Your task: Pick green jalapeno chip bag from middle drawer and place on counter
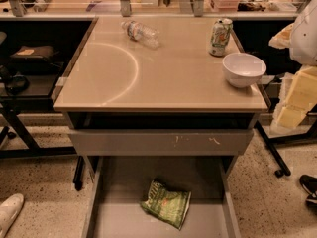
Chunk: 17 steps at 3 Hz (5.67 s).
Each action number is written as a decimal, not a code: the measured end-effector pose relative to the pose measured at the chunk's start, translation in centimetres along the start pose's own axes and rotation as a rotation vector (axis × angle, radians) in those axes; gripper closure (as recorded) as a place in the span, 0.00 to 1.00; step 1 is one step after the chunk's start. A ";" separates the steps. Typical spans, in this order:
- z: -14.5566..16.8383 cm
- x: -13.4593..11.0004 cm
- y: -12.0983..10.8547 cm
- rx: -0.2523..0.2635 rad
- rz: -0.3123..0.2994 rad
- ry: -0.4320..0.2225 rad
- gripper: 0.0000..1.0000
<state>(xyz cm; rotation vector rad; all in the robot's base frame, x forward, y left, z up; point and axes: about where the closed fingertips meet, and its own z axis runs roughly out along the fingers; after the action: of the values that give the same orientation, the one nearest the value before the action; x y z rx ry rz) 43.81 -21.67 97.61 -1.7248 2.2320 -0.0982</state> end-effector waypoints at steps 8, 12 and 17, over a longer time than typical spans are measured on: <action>29.2 3.6 14.2 -0.269 0.098 -0.317 0.00; 41.4 2.8 18.1 -0.247 0.051 -0.450 0.00; 61.0 -1.2 18.8 -0.185 0.109 -0.663 0.00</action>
Offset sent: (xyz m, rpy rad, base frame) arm -0.0049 -0.0147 -0.0747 0.0637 -0.0054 -0.0007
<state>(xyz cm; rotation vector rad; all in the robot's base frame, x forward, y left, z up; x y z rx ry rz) 44.18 -7.05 35.44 -1.4271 1.8581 0.6290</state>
